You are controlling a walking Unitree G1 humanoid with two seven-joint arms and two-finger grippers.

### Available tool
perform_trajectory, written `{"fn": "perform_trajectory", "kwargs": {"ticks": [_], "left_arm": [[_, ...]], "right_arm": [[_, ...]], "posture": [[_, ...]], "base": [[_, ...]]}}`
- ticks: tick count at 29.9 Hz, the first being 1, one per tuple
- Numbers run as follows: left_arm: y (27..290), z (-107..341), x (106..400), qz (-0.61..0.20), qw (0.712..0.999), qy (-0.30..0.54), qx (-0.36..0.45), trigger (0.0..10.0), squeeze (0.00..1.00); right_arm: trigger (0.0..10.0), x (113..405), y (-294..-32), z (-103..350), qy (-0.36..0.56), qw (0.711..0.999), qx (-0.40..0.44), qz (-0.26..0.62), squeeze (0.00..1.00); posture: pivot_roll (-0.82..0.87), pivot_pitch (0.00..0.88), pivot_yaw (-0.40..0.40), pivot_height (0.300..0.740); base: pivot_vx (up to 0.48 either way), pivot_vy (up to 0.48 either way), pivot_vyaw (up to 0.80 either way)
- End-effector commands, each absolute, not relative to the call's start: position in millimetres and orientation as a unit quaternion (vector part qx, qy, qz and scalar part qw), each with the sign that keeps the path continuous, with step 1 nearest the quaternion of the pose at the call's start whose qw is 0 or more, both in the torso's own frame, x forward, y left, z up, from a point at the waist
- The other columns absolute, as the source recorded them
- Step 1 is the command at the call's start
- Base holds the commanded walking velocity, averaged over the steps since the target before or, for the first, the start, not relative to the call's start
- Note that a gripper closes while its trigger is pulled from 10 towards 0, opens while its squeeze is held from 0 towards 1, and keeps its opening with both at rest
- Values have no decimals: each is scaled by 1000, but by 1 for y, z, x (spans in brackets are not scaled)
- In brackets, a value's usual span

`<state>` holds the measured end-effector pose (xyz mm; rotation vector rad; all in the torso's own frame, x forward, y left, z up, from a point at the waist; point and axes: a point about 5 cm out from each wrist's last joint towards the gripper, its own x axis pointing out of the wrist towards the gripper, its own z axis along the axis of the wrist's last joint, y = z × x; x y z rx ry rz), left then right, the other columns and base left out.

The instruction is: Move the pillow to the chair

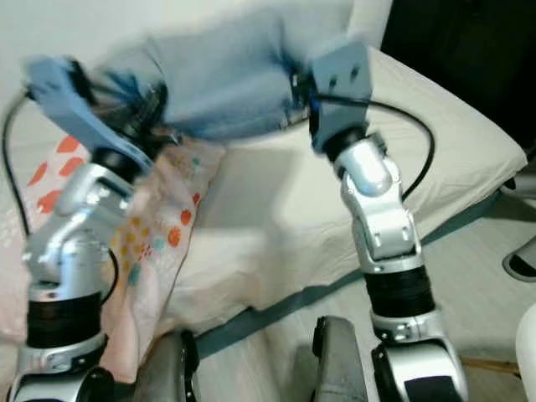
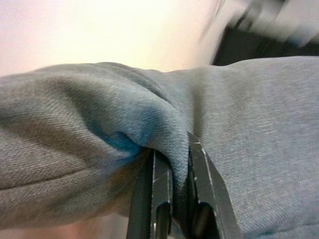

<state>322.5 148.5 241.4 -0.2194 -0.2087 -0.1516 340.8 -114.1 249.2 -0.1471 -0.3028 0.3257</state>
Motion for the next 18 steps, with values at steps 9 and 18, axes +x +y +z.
{"fn": "perform_trajectory", "kwargs": {"ticks": [9, 18], "left_arm": [[147, 212, 312, -62, 994, -72, -48, 10000, 0], [152, 191, 308, -31, 998, -55, 8, 10000, 0]], "right_arm": [[10000, 341, -131, 214, -79, 988, -79, 105, 0], [10000, 332, -121, 189, -53, 985, -84, 138, 0]], "posture": [[28, 132, -7, 559], [25, 116, -6, 559]], "base": [[0, 0, 0], [0, 0, 0]]}}
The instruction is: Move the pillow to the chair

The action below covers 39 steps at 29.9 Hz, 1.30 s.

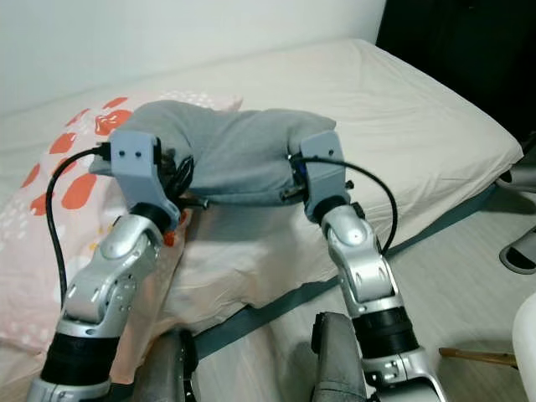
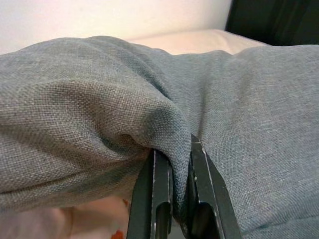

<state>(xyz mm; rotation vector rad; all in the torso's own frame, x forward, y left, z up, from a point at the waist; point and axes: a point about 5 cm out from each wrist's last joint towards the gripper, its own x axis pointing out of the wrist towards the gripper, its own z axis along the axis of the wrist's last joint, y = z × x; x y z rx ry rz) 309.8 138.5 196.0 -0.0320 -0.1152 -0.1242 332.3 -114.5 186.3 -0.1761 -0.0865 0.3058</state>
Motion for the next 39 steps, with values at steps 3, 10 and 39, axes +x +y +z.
{"fn": "perform_trajectory", "kwargs": {"ticks": [3, 10, 39], "left_arm": [[151, 190, 308, -28, 998, -59, 12, 10000, 0], [143, 186, 308, -32, 998, -58, 20, 10000, 0], [145, 182, 310, -35, 998, -54, 23, 10000, 0]], "right_arm": [[10000, 331, -120, 186, -49, 986, -81, 138, 0], [10000, 328, -122, 181, -49, 986, -86, 133, 0], [10000, 327, -126, 179, -44, 986, -83, 134, 0]], "posture": [[25, 109, -7, 569], [19, 99, -1, 599], [19, 111, -6, 684]], "base": [[0, 0, 0], [0, 0, 0], [0, 0, 0]]}}
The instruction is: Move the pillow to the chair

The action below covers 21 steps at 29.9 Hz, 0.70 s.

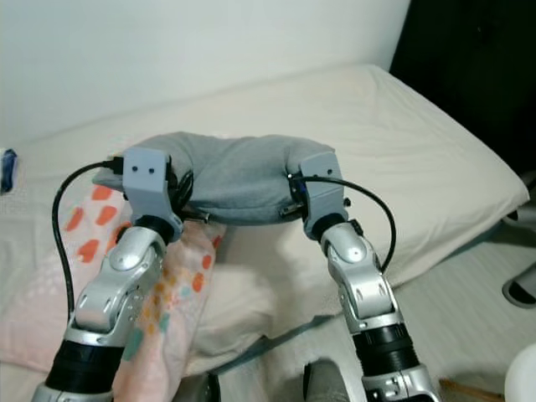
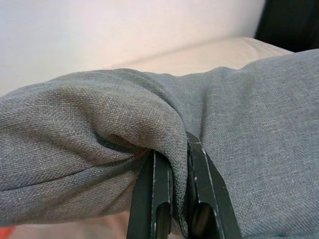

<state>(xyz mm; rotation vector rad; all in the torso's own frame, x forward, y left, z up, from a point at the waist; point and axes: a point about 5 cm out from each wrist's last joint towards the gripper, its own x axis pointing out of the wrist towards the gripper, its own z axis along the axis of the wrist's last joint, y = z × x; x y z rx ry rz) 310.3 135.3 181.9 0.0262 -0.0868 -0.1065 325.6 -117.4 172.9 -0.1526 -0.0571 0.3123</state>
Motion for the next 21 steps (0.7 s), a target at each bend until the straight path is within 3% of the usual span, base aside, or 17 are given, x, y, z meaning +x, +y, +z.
{"fn": "perform_trajectory", "kwargs": {"ticks": [1, 21], "left_arm": [[145, 182, 310, -34, 998, -54, 23, 10000, 0], [148, 179, 311, -26, 998, -50, 20, 10000, 0]], "right_arm": [[10000, 327, -126, 179, -44, 986, -84, 134, 0], [10000, 327, -127, 180, -43, 986, -86, 134, 0]], "posture": [[19, 112, -6, 689], [18, 115, -9, 689]], "base": [[0, 0, 0], [0, 0, 0]]}}
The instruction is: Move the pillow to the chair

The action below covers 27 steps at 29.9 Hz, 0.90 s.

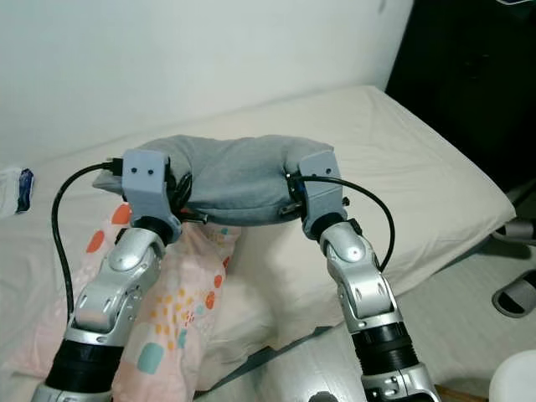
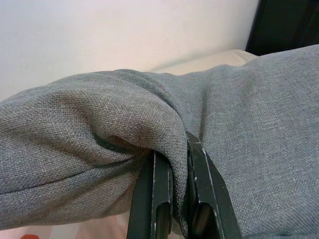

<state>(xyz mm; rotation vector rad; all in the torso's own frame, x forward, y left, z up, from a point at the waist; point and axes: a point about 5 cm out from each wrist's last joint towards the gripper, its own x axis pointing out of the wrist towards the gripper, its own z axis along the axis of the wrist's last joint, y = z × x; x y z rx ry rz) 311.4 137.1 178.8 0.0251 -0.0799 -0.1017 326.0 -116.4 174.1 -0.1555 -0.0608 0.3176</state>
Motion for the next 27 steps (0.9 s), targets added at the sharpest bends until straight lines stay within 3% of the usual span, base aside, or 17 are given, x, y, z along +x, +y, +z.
{"fn": "perform_trajectory", "kwargs": {"ticks": [1, 27], "left_arm": [[148, 179, 311, -26, 998, -50, 20, 10000, 0], [147, 180, 311, -23, 998, -53, 18, 10000, 0]], "right_arm": [[10000, 327, -127, 180, -43, 986, -86, 134, 0], [10000, 327, -130, 174, -41, 989, -80, 117, 0]], "posture": [[18, 115, -9, 689], [21, 110, -9, 689]], "base": [[0, 0, 0], [0, 0, 0]]}}
